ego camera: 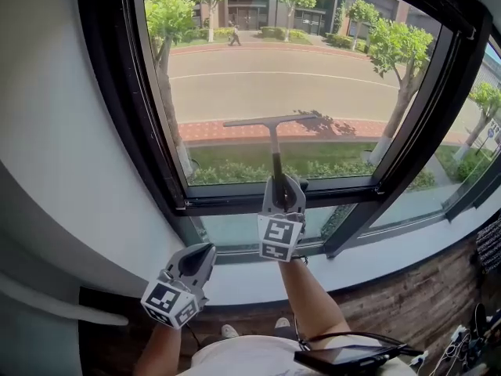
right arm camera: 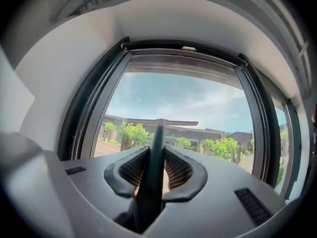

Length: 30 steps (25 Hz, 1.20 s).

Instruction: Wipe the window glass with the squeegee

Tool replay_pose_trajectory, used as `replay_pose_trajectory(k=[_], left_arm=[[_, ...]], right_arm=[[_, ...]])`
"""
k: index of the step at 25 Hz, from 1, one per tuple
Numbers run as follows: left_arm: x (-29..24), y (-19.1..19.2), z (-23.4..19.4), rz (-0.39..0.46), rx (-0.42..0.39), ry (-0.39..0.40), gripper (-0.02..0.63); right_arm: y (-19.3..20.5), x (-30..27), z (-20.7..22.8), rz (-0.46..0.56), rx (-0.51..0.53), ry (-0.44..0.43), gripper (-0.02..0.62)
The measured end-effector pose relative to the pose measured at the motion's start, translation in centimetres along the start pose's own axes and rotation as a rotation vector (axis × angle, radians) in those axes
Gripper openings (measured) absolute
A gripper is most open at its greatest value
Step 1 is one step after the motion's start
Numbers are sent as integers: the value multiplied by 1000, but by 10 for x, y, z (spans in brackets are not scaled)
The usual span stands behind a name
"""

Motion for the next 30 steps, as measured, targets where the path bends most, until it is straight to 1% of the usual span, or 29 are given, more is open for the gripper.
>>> replay_pose_trajectory(k=[8,20,30], left_arm=[[-4,5,3,-9,13,14,15],[-7,13,4,-23,24,7,15],[-7,15,3,-28,25,5,17]], right_arm=[[25,12,-1,-52,4,-14,98],[86,38,-6,-188,-24,-38,98],[122,50,-10,-266,-46,-38,98]])
Point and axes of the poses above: the fingertips, and each gripper's own axes: x backward along the fingers, z to its right, y out of its underside, the point moved 2 cm from there along x, backward along the fingers, and after that the axes turned 10 degrees about z, right-handed, at the moved point
